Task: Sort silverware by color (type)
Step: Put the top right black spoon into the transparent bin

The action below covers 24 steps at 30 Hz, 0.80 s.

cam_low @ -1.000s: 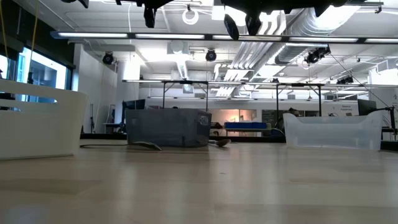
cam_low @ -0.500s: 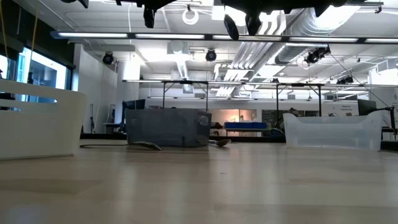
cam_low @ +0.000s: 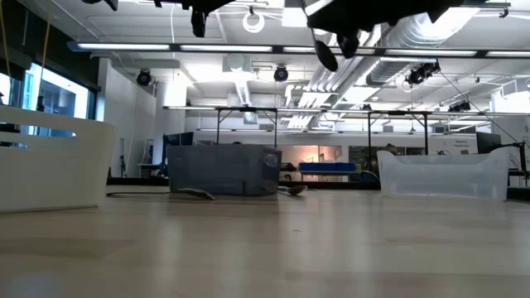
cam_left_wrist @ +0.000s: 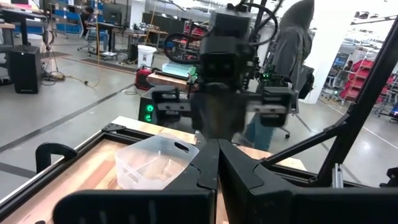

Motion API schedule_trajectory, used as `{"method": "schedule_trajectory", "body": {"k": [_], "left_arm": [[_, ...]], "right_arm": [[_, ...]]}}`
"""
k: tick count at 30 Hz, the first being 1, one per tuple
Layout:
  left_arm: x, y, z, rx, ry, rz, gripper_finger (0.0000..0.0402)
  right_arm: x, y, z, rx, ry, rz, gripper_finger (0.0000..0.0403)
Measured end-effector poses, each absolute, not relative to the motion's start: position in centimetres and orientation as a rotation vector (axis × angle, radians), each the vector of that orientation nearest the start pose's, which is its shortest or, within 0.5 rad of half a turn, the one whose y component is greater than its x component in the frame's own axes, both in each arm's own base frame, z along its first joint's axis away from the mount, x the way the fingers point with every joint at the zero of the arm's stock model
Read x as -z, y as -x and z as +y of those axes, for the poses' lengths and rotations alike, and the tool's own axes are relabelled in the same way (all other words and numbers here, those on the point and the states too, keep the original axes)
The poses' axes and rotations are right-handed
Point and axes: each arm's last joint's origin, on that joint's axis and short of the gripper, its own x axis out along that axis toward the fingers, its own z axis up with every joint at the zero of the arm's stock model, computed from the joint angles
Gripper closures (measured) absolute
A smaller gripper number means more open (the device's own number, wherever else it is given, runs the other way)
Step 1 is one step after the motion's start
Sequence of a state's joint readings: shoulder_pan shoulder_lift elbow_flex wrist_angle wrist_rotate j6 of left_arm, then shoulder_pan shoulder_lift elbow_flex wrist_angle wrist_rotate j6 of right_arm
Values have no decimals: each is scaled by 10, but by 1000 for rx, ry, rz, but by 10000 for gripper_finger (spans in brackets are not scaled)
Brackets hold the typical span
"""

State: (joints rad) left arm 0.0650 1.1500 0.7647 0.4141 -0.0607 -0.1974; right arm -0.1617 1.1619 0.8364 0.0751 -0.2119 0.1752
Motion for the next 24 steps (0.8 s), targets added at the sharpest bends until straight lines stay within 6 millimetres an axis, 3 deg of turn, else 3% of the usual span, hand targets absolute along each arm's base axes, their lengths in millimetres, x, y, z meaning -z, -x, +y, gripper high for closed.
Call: {"method": "schedule_trajectory", "body": {"k": [11,17,24], "left_arm": [[-311,-258,19,-125,197,-39,401],[-311,-258,19,-128,197,-40,401],[-311,-258,19,-130,197,-40,401]], "right_arm": [[-311,-204,-56,132,-241,367,403],[-306,-202,-64,197,-263,416,403],[-303,-201,-106,430,-386,679,403]]}}
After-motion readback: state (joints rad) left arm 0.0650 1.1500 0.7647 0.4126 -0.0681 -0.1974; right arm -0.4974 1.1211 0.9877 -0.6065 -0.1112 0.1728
